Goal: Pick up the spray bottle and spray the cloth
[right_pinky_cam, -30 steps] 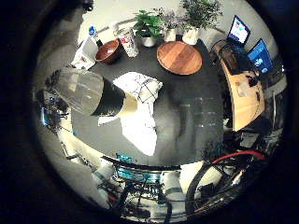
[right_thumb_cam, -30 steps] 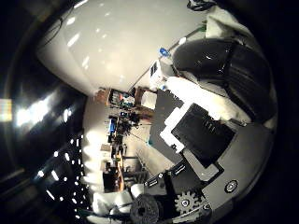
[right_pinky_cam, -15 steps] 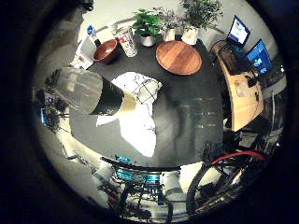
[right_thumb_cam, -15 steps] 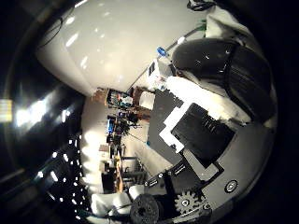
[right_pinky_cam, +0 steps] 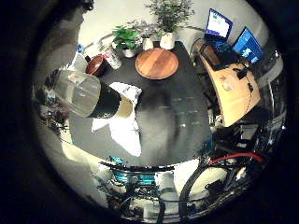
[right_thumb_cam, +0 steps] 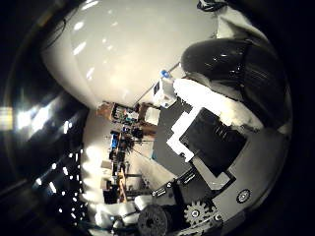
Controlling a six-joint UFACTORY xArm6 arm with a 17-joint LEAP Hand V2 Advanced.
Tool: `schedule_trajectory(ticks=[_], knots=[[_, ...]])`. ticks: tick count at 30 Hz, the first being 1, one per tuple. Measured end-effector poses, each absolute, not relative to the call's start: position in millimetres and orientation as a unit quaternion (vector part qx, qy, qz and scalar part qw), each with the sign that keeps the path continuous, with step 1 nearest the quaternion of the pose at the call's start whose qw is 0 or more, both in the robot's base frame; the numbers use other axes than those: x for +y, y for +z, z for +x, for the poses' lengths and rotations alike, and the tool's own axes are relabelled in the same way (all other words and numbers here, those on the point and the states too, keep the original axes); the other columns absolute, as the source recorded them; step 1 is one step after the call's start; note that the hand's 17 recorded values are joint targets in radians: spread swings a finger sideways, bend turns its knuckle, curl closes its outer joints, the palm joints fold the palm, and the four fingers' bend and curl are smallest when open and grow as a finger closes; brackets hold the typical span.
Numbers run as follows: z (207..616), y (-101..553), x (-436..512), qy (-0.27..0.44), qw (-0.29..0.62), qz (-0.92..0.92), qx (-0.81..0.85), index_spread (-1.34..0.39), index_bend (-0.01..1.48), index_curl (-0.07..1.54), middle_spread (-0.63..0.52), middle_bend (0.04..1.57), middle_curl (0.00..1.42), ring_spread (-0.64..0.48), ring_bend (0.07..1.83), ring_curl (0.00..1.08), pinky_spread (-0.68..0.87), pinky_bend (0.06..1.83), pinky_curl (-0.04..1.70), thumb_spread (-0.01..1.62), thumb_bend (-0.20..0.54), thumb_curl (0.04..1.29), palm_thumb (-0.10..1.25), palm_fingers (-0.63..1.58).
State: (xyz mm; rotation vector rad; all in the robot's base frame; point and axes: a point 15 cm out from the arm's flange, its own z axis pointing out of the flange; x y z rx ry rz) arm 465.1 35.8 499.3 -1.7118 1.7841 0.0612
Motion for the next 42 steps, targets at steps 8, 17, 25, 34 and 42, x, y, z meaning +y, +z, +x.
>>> schedule_trajectory(ticks=[8, 17, 25, 34, 42], knots=[[446, 472, -9, 0.022, 0.314, -0.638, 0.703, -0.33, 1.04, 1.05, -0.30, 1.12, 1.17, -0.32, 1.30, 1.02, -0.18, 1.13, 1.40, 1.08, -0.018, 0.45, 0.87, 0.98], [441, 437, -46, 0.030, 0.307, -0.619, 0.723, -0.32, 1.05, 1.04, -0.31, 1.11, 1.18, -0.32, 1.29, 1.02, -0.19, 1.13, 1.40, 1.08, -0.018, 0.45, 0.87, 0.98], [449, 411, -65, 0.028, 0.304, -0.611, 0.730, -0.32, 1.04, 1.04, -0.31, 1.11, 1.19, -0.32, 1.29, 1.03, -0.19, 1.12, 1.40, 1.08, -0.021, 0.45, 0.87, 0.97], [462, 396, -83, 0.015, 0.303, -0.608, 0.734, -0.34, 1.00, 1.05, -0.32, 1.10, 1.20, -0.32, 1.30, 1.03, -0.20, 1.14, 1.38, 1.09, -0.020, 0.44, 0.87, 0.92], [475, 383, -93, 0.009, 0.305, -0.602, 0.738, -0.36, 1.00, 1.08, -0.32, 1.10, 1.20, -0.33, 1.30, 1.03, -0.21, 1.17, 1.35, 1.09, -0.019, 0.43, 0.87, 0.90]])
